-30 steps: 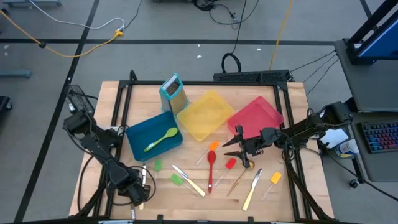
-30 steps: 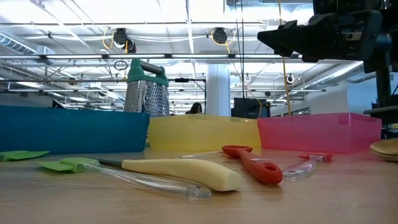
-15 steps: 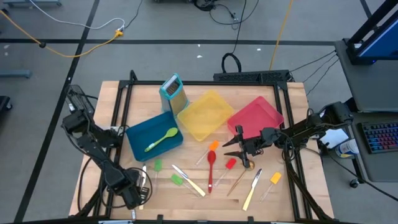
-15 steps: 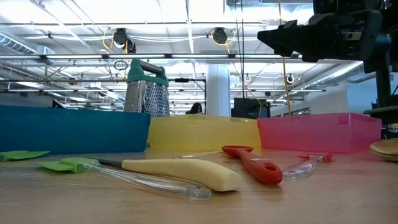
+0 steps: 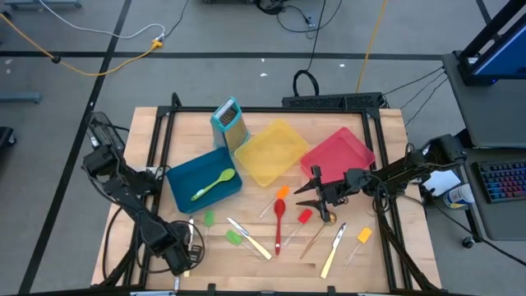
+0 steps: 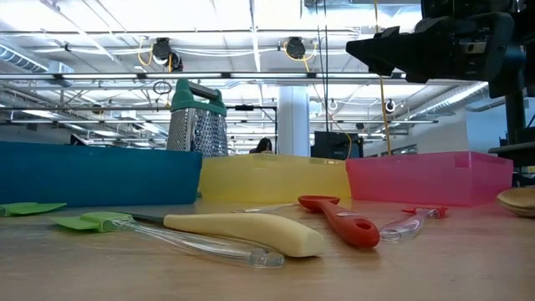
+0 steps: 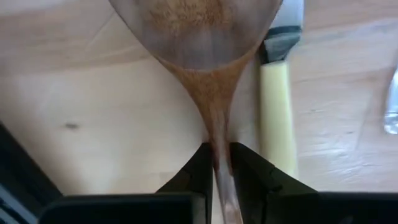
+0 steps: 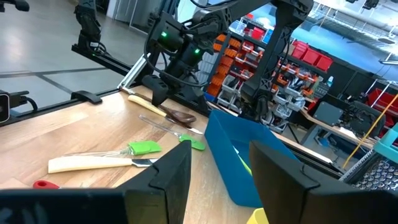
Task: Pick & Place Kitchen Items
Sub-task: Put the brown serving spoon into the blue bin
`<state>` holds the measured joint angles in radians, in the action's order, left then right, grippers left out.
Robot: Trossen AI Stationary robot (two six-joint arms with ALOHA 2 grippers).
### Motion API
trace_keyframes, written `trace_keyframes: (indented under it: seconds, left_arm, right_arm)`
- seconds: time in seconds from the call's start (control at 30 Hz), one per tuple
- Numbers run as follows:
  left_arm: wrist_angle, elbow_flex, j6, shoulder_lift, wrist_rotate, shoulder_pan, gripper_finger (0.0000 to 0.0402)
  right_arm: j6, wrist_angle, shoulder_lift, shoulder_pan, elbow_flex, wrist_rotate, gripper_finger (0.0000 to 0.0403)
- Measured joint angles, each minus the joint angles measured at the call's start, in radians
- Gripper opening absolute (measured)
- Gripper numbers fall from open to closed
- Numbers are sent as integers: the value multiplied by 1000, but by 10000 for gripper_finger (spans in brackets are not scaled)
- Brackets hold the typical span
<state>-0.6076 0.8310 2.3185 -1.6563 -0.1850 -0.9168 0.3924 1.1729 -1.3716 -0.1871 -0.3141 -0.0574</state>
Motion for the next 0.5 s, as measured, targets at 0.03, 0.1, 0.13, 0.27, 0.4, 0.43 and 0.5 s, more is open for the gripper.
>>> trace_keyframes:
  seconds: [0.03,0.1,0.13,0.27,0.4,0.43,0.5]
  left_arm:
    - [-8,14,-21,0,7,4,42]
    - [-42,44,-55,-3,26,12,39]
    - [-80,62,-72,-5,36,18,36]
    - [-276,162,-127,-4,80,39,35]
    - [-467,277,-226,-4,143,68,35]
    - [-498,306,-257,-3,161,79,35]
    - [-545,360,-324,-3,205,100,35]
  right_arm:
    - [-3,0,0,0,0,0,155]
    - [-5,-2,0,0,0,0,155]
    - [-6,-4,0,0,0,1,155]
    - [-14,-4,0,0,0,2,155]
    - [-14,-3,0,0,0,2,155]
    - [-14,-4,0,0,0,2,155]
    - [-14,-3,0,0,0,2,155]
